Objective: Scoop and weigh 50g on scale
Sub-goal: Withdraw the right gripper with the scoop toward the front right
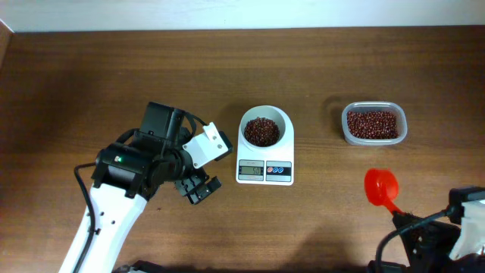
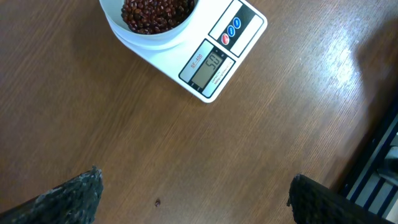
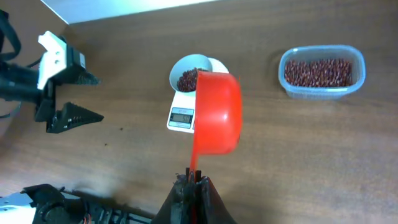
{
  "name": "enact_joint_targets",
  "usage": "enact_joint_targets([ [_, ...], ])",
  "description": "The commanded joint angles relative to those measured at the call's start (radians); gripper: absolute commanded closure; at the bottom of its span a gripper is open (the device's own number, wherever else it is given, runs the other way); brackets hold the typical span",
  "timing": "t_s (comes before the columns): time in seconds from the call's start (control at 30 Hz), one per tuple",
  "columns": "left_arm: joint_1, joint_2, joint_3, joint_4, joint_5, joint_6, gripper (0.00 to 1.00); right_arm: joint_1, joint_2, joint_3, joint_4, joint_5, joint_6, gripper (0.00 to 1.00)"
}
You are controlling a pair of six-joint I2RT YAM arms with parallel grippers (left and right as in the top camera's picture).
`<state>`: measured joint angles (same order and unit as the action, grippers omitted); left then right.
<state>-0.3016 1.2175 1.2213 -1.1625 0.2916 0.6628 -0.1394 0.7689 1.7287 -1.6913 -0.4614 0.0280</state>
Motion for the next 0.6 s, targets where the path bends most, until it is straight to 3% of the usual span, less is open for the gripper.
enact_joint_targets([
  [0.0, 0.003, -0.004, 0.009, 0.001, 0.0, 0.016, 0.01, 0.008, -0.05, -0.074, -0.001, 0.055, 0.014, 0.96],
  [0.1, 0.003, -0.004, 0.009, 0.001, 0.0, 0.016, 0.01, 0.008, -0.164, -0.24, 0.05, 0.059, 0.065, 0.96],
  [0.27, 0.003, -0.004, 0.009, 0.001, 0.0, 0.016, 0.01, 0.008, -0.385, -0.678, 0.249, 0.212, 0.372, 0.96],
  [0.47, 0.003, -0.004, 0.009, 0.001, 0.0, 0.016, 0.01, 0.008, -0.396, -1.18, 0.744, 0.208, 0.483, 0.96],
  [0.57, 0.003, -0.004, 0.009, 0.001, 0.0, 0.016, 0.01, 0.008, -0.396, -1.334, 0.882, 0.2, 0.527, 0.96],
])
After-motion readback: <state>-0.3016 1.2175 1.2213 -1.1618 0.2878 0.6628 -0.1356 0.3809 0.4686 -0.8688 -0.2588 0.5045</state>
